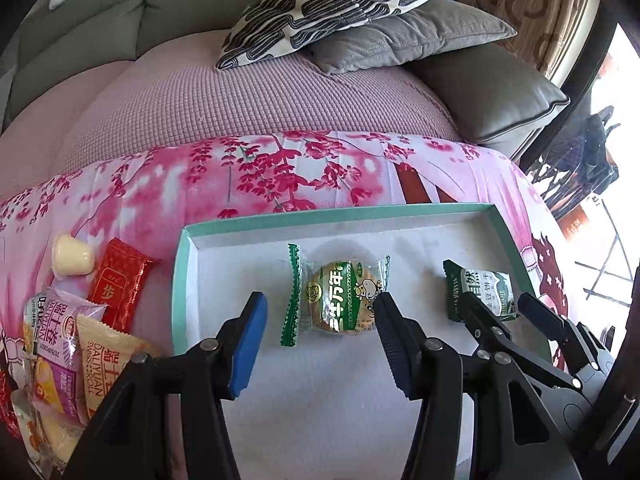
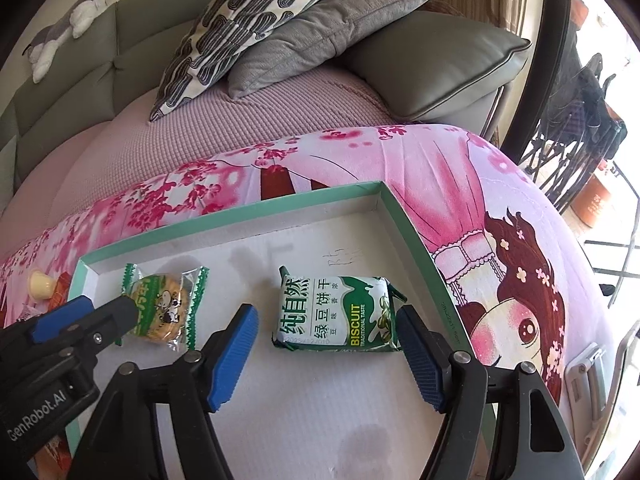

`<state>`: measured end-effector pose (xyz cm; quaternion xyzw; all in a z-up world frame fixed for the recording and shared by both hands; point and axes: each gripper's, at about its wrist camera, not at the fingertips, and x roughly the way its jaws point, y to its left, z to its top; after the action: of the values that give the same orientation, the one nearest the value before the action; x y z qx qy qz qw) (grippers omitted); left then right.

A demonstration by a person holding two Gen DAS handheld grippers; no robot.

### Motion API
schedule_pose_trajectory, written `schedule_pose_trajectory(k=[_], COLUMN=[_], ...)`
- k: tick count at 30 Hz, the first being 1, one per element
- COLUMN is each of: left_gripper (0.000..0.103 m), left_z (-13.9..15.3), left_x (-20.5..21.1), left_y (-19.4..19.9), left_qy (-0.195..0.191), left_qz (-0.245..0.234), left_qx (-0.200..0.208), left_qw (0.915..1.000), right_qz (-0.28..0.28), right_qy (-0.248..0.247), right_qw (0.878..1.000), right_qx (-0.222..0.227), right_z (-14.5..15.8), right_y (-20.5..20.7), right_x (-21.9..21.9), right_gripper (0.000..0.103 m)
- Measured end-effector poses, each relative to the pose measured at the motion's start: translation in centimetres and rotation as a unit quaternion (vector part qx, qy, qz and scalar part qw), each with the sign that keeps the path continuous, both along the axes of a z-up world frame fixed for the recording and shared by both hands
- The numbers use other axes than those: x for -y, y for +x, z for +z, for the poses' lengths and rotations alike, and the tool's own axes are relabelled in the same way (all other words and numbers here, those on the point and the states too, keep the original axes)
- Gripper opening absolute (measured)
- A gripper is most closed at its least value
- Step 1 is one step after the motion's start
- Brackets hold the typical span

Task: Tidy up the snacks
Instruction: 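Withdraw both tools from the tray back toward the snack pile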

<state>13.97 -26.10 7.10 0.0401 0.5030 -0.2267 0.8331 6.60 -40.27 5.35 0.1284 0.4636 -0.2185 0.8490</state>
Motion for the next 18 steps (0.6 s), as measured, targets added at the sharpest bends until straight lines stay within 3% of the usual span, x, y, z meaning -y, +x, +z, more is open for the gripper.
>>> schedule_pose_trajectory(k=[8,14,18], left_gripper=[0.065,0.066,0.072], left_z=[2.9,2.6,1.6], left_x=[-5.2,-9.6,-12.6], left_y=[-2.6,-5.1,-6.2], left_qy=[-0.028,-0.015,-0.028], left_qz=[0.058,0.09,0.111], left_qx=[0.036,0.049,0.043], left_qw=[0.9973,0.9946,0.9925], right_qz=[-0.008,0.003,0.001], right_qy=[-0.01,-0.003,0.002], right_qw=[1.0,1.0,1.0], right_qx=[0.014,0.02,0.025], right_z=[1.3,1.6,1.7], right_y=[-3.1,-5.2,-6.1], right_x=[-2.8,-5.7,-7.2], right_gripper=[0.082,0.082,0.082])
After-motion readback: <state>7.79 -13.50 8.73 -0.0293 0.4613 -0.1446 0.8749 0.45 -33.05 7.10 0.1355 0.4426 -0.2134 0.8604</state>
